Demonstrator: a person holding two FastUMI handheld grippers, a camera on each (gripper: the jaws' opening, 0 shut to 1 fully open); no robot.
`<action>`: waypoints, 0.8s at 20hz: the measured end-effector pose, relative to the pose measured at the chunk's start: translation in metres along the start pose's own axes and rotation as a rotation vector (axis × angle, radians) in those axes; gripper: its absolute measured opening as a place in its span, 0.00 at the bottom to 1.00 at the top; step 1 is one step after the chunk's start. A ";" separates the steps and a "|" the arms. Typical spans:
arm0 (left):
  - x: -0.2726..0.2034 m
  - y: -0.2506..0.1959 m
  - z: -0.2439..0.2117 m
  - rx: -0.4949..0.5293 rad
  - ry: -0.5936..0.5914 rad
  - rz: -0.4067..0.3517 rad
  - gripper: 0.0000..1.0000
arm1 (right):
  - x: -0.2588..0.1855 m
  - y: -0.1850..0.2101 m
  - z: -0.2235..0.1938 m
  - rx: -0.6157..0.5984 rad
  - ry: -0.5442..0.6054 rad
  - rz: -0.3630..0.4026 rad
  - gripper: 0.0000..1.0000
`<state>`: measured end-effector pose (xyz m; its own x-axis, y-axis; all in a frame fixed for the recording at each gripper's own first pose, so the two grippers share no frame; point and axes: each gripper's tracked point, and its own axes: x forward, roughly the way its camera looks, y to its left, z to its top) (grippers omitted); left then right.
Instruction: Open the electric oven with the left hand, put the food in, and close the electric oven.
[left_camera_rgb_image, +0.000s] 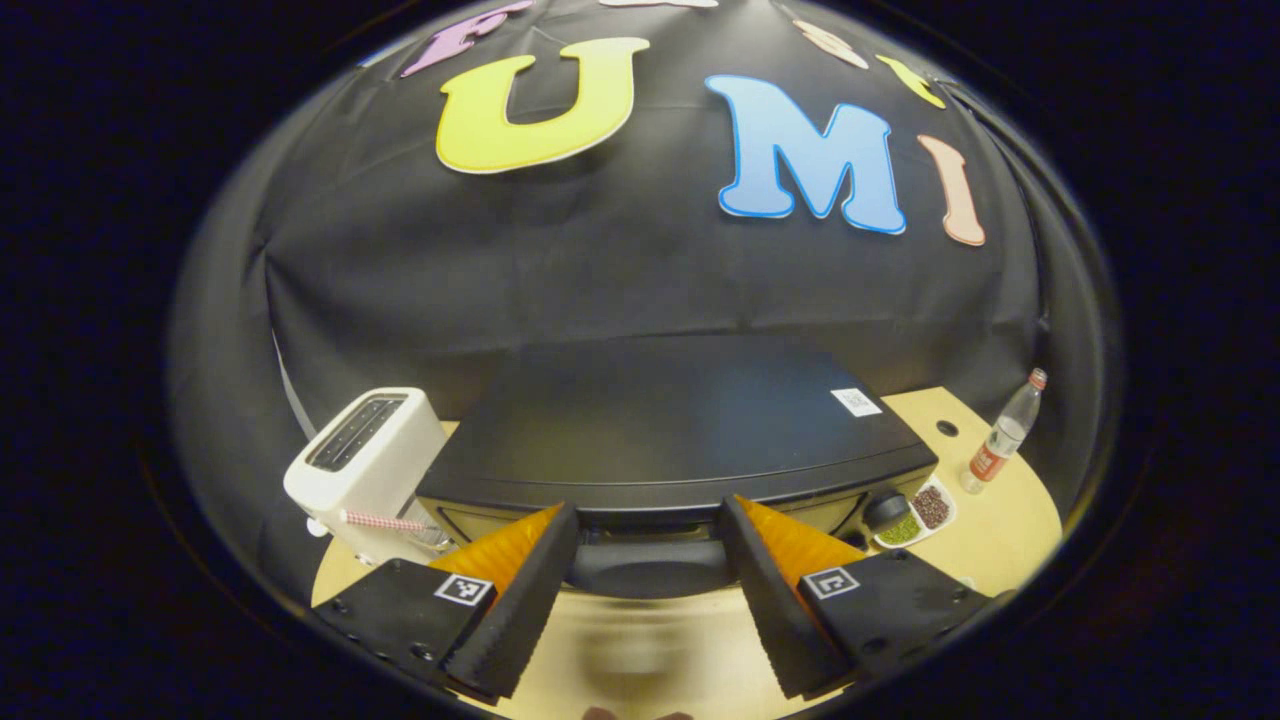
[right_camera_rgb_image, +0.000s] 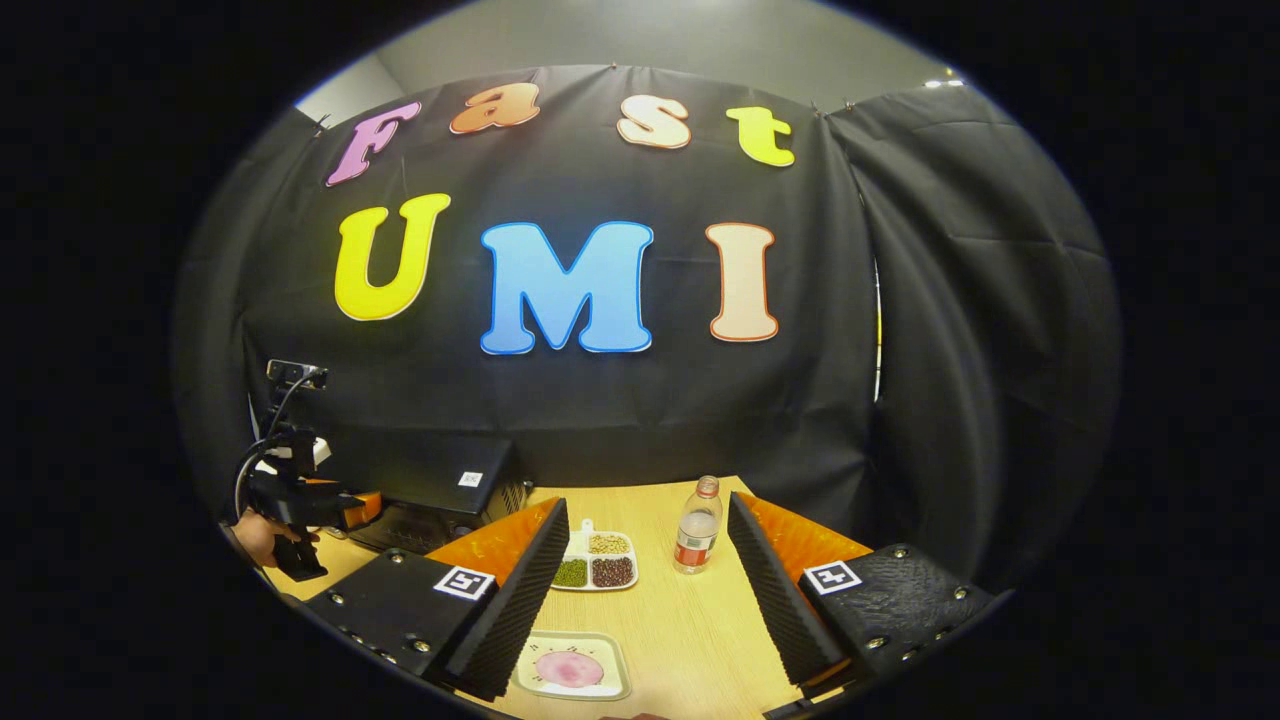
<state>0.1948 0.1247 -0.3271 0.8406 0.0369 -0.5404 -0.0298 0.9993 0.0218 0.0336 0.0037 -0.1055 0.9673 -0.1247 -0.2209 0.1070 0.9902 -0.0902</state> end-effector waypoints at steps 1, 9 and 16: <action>-0.002 0.001 -0.002 -0.001 0.000 0.004 0.92 | 0.000 0.001 -0.001 0.009 0.003 0.006 0.97; -0.034 -0.002 -0.033 -0.020 0.004 -0.002 1.00 | -0.003 0.014 0.007 0.019 -0.018 0.054 0.97; -0.057 -0.004 -0.070 -0.061 0.020 -0.030 0.97 | -0.020 0.015 -0.006 0.022 0.012 0.063 0.97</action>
<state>0.1093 0.1192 -0.3556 0.8309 0.0063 -0.5564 -0.0379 0.9983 -0.0453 0.0148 0.0204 -0.1082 0.9695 -0.0626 -0.2370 0.0510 0.9972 -0.0545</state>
